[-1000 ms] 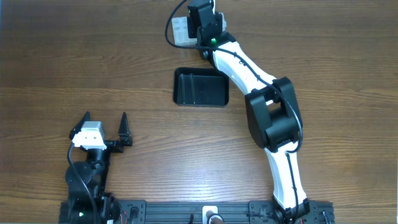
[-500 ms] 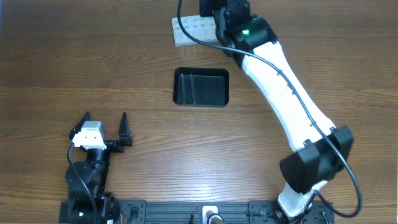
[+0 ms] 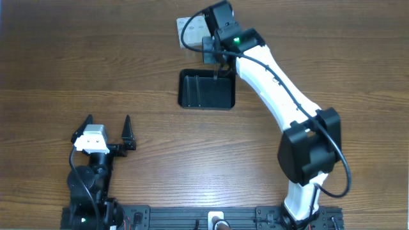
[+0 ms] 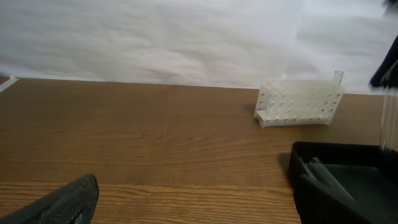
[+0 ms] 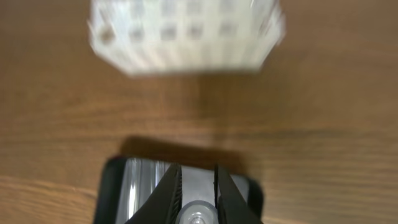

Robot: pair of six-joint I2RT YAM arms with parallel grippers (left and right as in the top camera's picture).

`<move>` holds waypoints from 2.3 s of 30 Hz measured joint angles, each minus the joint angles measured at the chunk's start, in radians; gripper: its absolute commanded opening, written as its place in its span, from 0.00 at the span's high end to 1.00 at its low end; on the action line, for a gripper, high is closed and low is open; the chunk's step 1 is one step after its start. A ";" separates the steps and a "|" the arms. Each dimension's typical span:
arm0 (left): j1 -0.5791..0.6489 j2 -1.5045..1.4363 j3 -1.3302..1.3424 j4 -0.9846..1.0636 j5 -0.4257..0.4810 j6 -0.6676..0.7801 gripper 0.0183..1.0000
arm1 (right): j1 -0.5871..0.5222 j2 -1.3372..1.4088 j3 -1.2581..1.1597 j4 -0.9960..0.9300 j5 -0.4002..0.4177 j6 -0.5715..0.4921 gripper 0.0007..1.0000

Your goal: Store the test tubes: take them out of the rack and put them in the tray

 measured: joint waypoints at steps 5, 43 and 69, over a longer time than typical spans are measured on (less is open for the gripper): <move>0.000 0.000 0.000 0.000 0.000 0.000 0.00 | 0.010 0.055 -0.036 0.011 -0.035 0.041 0.98; 0.000 0.000 0.000 0.000 0.000 0.000 0.00 | -0.057 -0.053 -0.041 0.479 0.217 -0.126 0.50; 0.000 0.000 0.000 0.000 0.000 0.000 0.00 | -0.100 0.190 -0.043 0.698 0.297 -0.305 0.34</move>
